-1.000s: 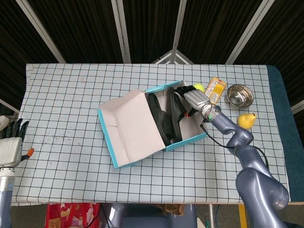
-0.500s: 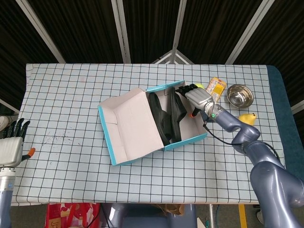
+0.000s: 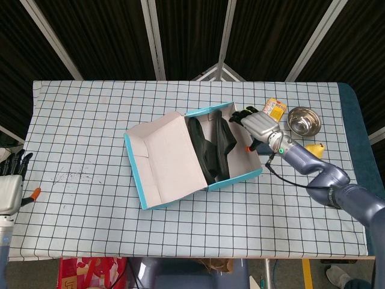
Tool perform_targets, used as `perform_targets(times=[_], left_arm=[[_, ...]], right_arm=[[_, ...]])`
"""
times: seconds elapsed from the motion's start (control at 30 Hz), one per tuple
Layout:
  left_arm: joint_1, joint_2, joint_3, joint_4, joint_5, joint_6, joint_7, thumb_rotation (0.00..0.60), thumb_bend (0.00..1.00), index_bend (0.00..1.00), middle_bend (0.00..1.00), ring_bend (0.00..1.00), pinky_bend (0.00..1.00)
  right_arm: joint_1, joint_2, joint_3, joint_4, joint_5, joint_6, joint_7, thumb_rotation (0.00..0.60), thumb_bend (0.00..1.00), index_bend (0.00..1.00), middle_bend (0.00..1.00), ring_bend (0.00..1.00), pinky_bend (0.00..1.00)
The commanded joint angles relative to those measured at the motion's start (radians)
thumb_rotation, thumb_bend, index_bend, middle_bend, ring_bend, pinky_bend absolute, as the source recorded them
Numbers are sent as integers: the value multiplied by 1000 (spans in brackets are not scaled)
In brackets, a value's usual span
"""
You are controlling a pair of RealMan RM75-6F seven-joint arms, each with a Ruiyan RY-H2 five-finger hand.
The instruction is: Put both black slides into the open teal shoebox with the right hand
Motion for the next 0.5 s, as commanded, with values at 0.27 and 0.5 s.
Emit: perform_targets(times=[0.27, 0.5], left_arm=[[29, 44, 8, -38, 37, 50, -51, 600, 358, 92, 0, 0, 104], [46, 71, 14, -72, 83, 103, -78, 600, 358, 92, 0, 0, 104]], right_arm=[[-257, 362, 65, -635, 262, 332, -446, 600, 257, 279, 217, 220, 24], [-462, 360, -40, -818, 213, 641, -852, 600, 256, 279, 216, 213, 23]])
